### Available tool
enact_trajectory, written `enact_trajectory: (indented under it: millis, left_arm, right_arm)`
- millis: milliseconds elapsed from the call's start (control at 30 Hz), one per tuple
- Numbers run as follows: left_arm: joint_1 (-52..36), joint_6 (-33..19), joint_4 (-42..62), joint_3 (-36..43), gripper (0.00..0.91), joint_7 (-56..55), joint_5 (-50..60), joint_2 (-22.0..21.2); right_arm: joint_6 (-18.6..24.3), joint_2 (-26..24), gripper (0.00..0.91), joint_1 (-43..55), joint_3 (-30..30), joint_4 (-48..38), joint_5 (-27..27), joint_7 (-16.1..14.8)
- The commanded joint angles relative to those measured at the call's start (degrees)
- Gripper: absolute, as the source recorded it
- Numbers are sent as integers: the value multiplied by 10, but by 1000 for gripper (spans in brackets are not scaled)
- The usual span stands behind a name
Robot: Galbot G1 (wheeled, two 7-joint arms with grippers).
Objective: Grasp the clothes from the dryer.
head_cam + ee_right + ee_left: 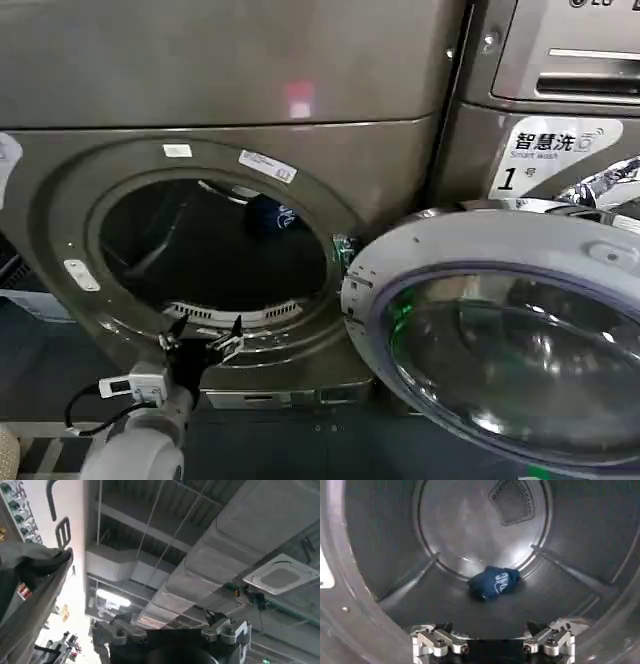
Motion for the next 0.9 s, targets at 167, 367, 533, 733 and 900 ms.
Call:
enact_trajectory:
  millis: [167, 367, 533, 733, 900]
  left_arm:
    - [-2, 28, -1, 2, 907, 0, -1, 0]
    - [-1, 28, 1, 0, 907, 0, -1, 1]
    - [0, 28, 1, -2, 907, 0, -1, 1]
    - [-1, 28, 0, -1, 907, 0, -1, 1]
    - [1, 28, 2, -2, 907, 0, 0, 0]
  right_arm:
    - [-1, 0, 907, -1, 2, 2, 1, 1]
    - [0, 3, 907, -1, 2, 2, 0, 1]
    - [0, 6, 907, 1, -1, 2, -2, 1]
    - [1, 7, 907, 3, -1, 0, -2, 1]
    - [2, 9, 907, 3, -2, -2, -3, 1]
